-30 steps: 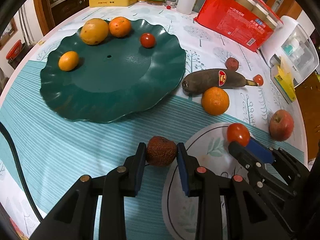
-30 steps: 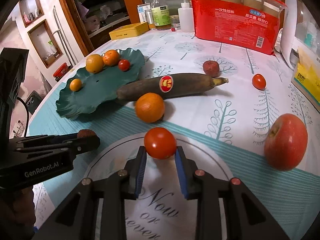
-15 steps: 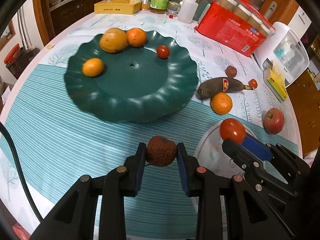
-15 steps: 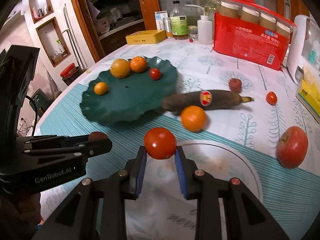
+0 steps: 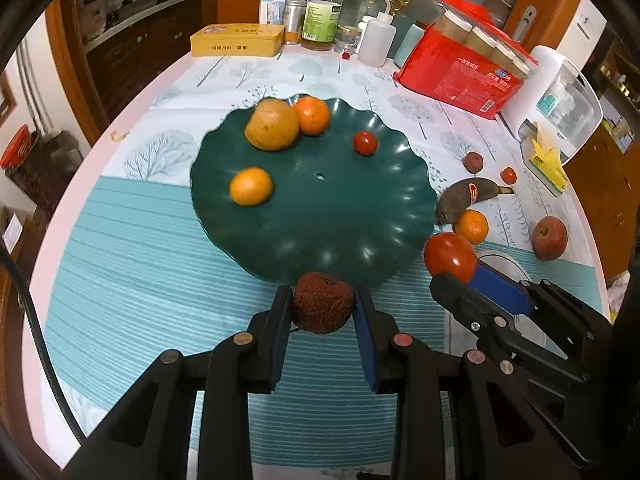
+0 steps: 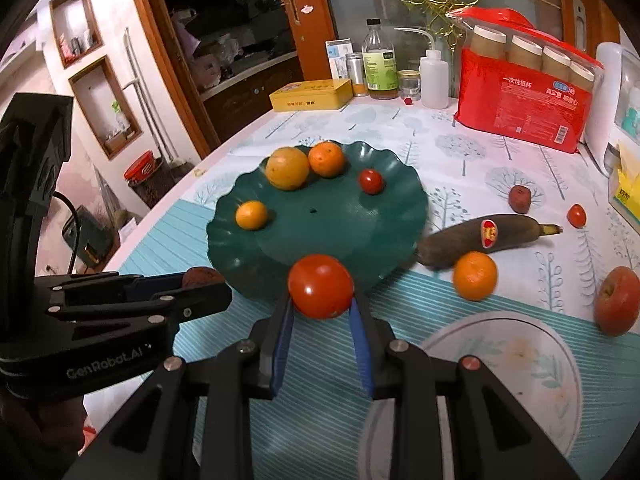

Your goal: Organize fruits

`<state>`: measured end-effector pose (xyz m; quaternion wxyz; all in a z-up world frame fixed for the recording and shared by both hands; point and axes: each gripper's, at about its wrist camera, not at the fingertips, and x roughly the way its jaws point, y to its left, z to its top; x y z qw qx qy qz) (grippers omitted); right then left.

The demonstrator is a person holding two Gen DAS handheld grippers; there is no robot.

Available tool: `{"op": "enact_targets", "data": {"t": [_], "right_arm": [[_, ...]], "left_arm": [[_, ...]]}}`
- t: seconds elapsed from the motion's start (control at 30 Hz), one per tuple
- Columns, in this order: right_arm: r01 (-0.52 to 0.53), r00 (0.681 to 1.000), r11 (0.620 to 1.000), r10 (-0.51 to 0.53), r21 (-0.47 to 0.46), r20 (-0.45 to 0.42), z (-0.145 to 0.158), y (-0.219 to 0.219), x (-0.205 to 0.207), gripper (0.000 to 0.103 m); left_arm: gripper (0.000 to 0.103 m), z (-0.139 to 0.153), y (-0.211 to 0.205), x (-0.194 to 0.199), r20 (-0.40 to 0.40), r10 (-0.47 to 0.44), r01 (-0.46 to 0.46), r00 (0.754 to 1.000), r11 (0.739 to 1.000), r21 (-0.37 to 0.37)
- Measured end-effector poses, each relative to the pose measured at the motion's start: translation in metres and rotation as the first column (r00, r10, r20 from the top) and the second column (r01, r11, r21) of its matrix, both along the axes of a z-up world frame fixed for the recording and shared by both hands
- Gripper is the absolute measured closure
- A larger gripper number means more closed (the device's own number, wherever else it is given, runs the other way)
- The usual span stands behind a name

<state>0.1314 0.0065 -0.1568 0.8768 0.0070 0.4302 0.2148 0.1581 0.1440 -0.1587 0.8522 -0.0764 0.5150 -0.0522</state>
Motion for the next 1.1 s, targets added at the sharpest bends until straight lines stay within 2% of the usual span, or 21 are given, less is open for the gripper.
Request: {"op": "enact_targets", "data": {"t": [0.43, 0.77, 0.83, 0.87, 0.9, 1.03, 1.1], "right_arm": [[0.136, 0.991, 0.989, -0.134, 0.052, -0.027, -0.014, 0.029, 0.011, 0.074], [0.206, 0.977, 0.977, -0.202, 0.063, -0.061, -0.027, 0.043, 0.015, 0.073], [0.220, 0.974, 0.973, -0.216, 0.064, -0.065, -0.029, 0.044, 0.015, 0.073], [0.228, 0.972, 0.972, -0.223, 0.065, -0.072, -0.030, 0.044, 0.016, 0.073], [0.233, 0.970, 0.970, -0.228, 0.065, -0.081, -0.031, 0.044, 0.017, 0.071], [0.258, 0.964, 0.964, -0.251, 0.069, -0.087, -0.032, 0.041, 0.017, 0.059], [0.265, 0.963, 0.962, -0.259, 0.072, -0.081, -0.030, 0.039, 0.016, 0.058]], "left_arm": [[0.074, -0.012, 0.027, 0.029, -0.030, -0.130, 0.130, 0.991, 0.991, 0.024], [0.073, -0.026, 0.037, 0.032, -0.047, -0.188, 0.187, 0.981, 0.982, -0.013], [0.067, -0.028, 0.040, 0.033, -0.048, -0.185, 0.184, 0.982, 0.983, -0.024], [0.053, -0.028, 0.042, 0.033, -0.047, -0.181, 0.180, 0.982, 0.983, -0.025], [0.045, -0.027, 0.043, 0.033, -0.043, -0.171, 0.170, 0.984, 0.985, -0.021], [0.043, -0.027, 0.049, 0.034, -0.037, -0.145, 0.145, 0.989, 0.989, -0.027], [0.041, -0.028, 0.051, 0.034, -0.041, -0.136, 0.134, 0.990, 0.990, -0.031]]}}
